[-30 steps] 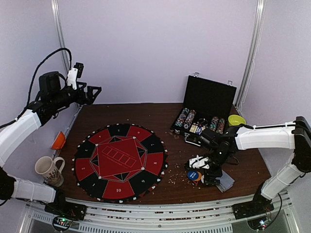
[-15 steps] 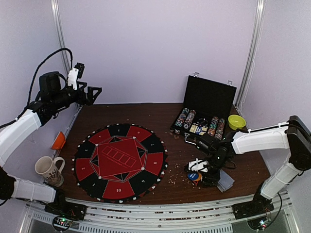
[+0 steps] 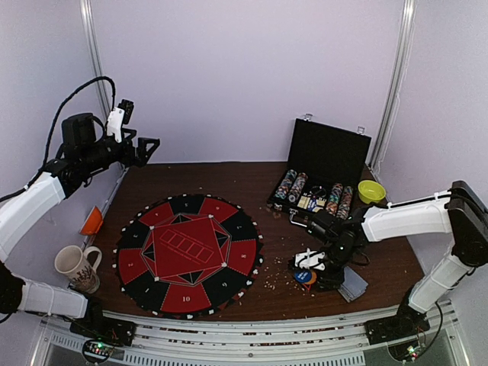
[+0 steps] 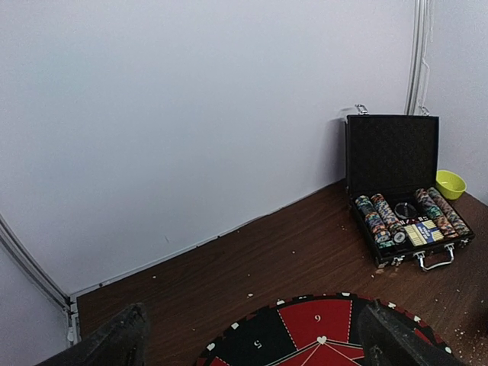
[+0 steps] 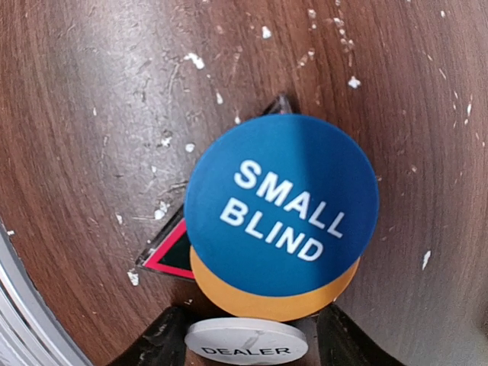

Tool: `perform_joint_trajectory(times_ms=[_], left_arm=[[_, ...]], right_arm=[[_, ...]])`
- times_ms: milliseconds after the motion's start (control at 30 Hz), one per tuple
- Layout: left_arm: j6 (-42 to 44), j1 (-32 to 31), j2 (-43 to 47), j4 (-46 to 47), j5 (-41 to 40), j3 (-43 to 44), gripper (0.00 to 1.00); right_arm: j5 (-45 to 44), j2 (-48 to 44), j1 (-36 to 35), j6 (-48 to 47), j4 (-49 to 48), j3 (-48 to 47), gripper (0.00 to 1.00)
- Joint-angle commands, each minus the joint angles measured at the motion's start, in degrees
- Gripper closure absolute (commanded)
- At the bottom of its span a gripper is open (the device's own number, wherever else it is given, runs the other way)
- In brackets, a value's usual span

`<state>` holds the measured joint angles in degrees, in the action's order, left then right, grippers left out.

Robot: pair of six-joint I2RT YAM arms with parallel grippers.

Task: Distribute texas hold em gaming equipment
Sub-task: Pick up the dealer button from the center of the board, then pass from the right arm to the left

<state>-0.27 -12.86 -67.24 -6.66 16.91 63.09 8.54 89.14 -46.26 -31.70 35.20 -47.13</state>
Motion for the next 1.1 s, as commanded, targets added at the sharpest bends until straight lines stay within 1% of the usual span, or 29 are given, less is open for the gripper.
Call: perform_joint_trajectory(times_ms=[0, 100, 167, 300, 467, 567, 633, 733, 833, 867, 933, 967, 1033, 1067], left_arm=[[1.4, -0.4, 1.0, 1.1, 0.0, -0.8, 0.02], [1.8, -0.4, 1.5, 1.2, -0.2, -1.1, 0.02], [2.0, -0.4, 1.6, 1.2, -0.3, -1.2, 0.02], [1.4, -0.4, 1.5, 1.1, -0.2, -1.3, 0.02], [1.0, -0.4, 1.8, 1.2, 0.3, -2.0, 0.02], [0.1, -0.4, 1.8, 2.2, 1.1, -2.9, 0.02], [-1.0, -0.4, 1.4, 4.3, 3.5, -4.2, 0.02], [-4.9, -0.6, 0.9, 10.0, 8.9, -8.0, 0.02], [-7.5, -3.4, 1.2, 18.7, 12.5, -13.4, 0.02], [-7.2, -5.7, 1.1, 21.3, 12.8, -15.3, 0.02], [-3.8, -11.1, 0.3, 24.7, 12.3, -17.6, 0.02], [-1.5, -15.4, -0.5, 25.9, 11.5, -18.5, 0.02], [2.4, -21.1, -1.7, 30.4, 8.4, -21.0, 0.02], [3.5, -23.7, -2.5, 34.8, 4.2, -22.8, 0.02]], right_arm=[[-0.8, 2.1, -0.3, 0.6, 1.7, -0.7, 0.47], [0.2, 2.3, -0.3, 1.3, 3.3, -2.1, 0.54], [1.3, 2.4, -0.3, 1.8, 4.4, -3.2, 0.56], [1.9, 1.5, -0.3, 2.9, 6.1, -5.7, 0.58], [3.5, -2.7, -0.2, 3.1, 8.3, -9.4, 0.60], [5.8, -5.3, -0.2, 4.5, 7.4, -12.2, 0.61], [7.9, -6.4, -0.2, 7.8, 1.8, -14.6, 0.60], [6.7, -7.3, -0.1, 20.7, -15.3, -16.0, 0.61], [3.5, -6.0, 0.2, 34.1, -29.3, -16.8, 0.63], [1.2, -5.2, 0.3, 40.3, -33.0, -17.6, 0.64], [-3.4, -3.7, 0.2, 49.1, -38.4, -18.9, 0.64], [-5.0, -2.7, 0.2, 53.2, -40.7, -19.4, 0.64], [-7.5, -1.5, 0.2, 60.6, -45.2, -20.0, 0.66], [-8.8, -1.0, 0.0, 63.8, -47.8, -20.0, 0.67]])
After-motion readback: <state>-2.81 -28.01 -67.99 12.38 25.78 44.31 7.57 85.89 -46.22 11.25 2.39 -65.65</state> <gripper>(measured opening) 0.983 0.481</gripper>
